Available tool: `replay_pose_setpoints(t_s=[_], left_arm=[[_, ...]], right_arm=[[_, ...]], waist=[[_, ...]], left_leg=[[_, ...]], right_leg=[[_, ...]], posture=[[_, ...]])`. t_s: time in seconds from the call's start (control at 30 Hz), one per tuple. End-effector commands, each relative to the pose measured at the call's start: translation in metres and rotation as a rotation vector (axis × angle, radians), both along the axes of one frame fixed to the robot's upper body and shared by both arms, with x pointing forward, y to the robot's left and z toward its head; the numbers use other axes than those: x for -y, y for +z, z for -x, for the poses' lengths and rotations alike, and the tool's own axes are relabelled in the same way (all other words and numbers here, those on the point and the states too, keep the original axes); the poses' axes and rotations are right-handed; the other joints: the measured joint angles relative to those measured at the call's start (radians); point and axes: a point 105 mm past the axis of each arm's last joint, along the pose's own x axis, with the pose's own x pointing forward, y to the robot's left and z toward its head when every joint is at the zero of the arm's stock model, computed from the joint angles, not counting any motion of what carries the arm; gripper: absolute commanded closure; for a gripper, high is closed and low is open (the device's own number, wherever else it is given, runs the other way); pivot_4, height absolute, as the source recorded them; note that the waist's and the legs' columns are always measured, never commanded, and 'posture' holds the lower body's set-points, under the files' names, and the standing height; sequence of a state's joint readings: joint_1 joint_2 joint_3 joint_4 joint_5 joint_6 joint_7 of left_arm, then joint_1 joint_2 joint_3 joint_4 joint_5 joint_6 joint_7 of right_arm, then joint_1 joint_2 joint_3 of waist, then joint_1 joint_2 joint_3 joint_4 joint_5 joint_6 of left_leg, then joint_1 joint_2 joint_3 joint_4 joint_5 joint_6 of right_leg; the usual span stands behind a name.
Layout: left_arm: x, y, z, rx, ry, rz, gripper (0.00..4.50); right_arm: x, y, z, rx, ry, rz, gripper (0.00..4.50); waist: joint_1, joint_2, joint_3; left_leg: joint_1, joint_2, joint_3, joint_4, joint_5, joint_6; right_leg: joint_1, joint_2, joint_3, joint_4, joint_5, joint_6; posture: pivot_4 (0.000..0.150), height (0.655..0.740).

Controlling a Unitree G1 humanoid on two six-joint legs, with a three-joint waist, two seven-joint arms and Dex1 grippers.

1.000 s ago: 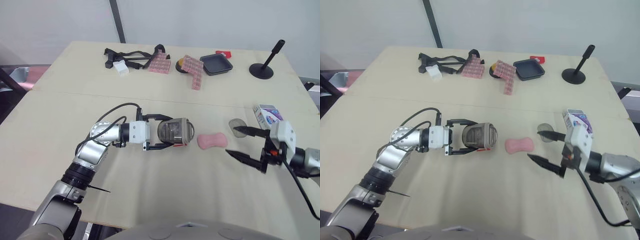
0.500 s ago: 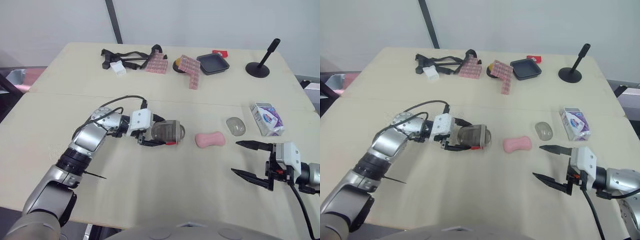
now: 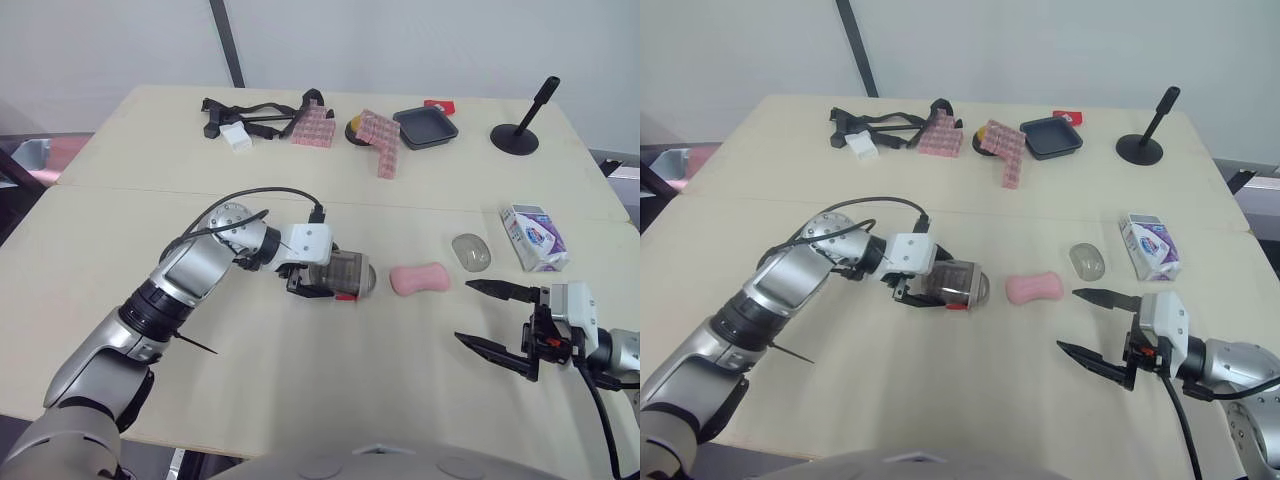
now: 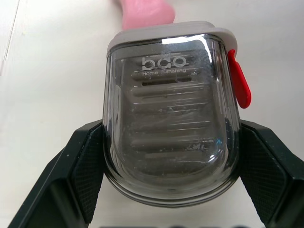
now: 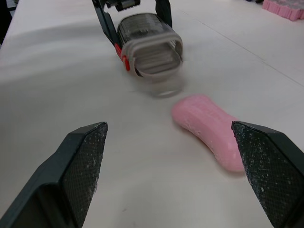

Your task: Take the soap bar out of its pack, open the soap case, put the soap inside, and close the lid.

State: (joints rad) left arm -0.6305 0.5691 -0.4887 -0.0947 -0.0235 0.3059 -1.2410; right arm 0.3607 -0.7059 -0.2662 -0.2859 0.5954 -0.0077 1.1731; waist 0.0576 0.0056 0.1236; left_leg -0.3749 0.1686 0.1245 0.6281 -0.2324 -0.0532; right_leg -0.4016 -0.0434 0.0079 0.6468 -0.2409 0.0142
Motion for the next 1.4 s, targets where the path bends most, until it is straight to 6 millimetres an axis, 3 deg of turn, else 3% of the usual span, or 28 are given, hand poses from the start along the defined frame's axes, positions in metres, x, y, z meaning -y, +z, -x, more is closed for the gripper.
replay_pose_setpoints(t_s=[0.03, 0.3, 0.8, 1.4], left_arm=[[0.002, 0.008, -0.004, 0.050, 0.003, -0.027, 1.04], [0.016, 0.013, -0.004, 0.050, -0.010, -0.051, 1.04], [0.018, 0.017, -0.010, 0.064, -0.004, -0.100, 1.04], [-0.012, 0.012, -0.020, 0.078, 0.019, -0.141, 1.04]], right_arm=[[-0.004, 0.002, 0.005, 0.030, 0.036, 0.011, 0.01], [-0.006, 0.000, 0.002, 0.031, 0.019, 0.013, 0.01], [-0.004, -0.003, -0.001, 0.036, 0.004, 0.019, 0.01], [-0.001, -0.002, -0.003, 0.035, 0.002, 0.041, 0.01]], waist=[[0.001, 0.000, 0.000], [0.000, 0.000, 0.000], [0.001, 0.000, 0.000], [0.001, 0.000, 0.000]], left_leg=[[0.000, 0.000, 0.000, 0.000, 0.000, 0.000], [-0.001, -0.001, 0.000, 0.000, 0.000, 0.000], [-0.001, -0.001, 0.000, 0.000, 0.000, 0.000], [-0.001, -0.001, 0.000, 0.000, 0.000, 0.000]], right_leg=[[0.000, 0.000, 0.000, 0.000, 0.000, 0.000], [0.000, -0.001, 0.000, 0.000, 0.000, 0.000], [0.000, -0.001, 0.000, 0.000, 0.000, 0.000], [0.000, -0.001, 0.000, 0.000, 0.000, 0.000]], posture=[[0.150, 0.7398], [0.150, 0.7398], [0.150, 0.7398], [0.150, 0.7398]])
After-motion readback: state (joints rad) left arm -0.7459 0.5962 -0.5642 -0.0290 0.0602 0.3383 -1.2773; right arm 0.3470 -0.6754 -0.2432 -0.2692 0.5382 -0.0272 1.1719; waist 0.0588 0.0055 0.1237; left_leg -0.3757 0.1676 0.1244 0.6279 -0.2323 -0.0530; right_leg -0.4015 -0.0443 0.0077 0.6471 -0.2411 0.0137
